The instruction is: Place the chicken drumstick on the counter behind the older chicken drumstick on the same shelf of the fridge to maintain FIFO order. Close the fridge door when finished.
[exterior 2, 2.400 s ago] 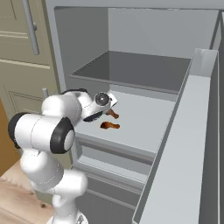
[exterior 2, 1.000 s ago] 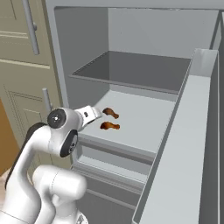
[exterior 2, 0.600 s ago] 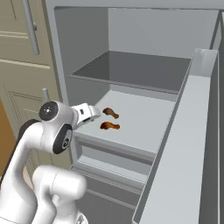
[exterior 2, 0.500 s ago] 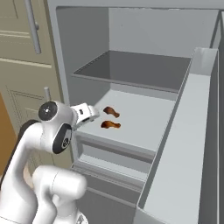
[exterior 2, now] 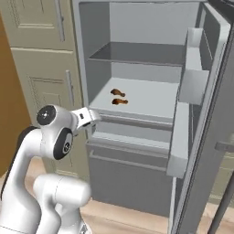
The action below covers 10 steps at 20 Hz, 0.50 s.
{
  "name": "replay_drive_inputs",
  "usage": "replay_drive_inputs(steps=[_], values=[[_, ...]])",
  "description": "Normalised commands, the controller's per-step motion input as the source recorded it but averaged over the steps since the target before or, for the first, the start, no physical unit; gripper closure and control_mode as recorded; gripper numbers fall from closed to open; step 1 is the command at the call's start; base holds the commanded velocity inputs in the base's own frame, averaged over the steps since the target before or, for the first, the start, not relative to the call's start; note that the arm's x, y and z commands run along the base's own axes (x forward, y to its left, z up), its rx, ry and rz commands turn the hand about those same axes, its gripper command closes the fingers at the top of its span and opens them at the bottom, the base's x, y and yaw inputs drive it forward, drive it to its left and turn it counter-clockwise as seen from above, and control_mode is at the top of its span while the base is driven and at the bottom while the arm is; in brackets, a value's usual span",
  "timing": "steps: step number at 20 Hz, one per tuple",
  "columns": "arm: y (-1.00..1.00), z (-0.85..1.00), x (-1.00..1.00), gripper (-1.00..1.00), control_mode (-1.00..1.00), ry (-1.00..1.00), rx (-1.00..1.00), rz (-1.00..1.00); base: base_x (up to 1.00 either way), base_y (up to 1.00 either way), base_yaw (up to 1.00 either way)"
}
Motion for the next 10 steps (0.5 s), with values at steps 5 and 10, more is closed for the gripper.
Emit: replay_drive_inputs(steps=[5, 10], values=[[0.00, 0.00, 0.00, -1.00, 1.00, 0.00, 0.00, 0.00, -0.22, 0.18, -0.34], [0.00, 0.00, 0.00, -1.00, 1.00, 0.00, 0.00, 0.00, -0.05, 0.00, -0.15]])
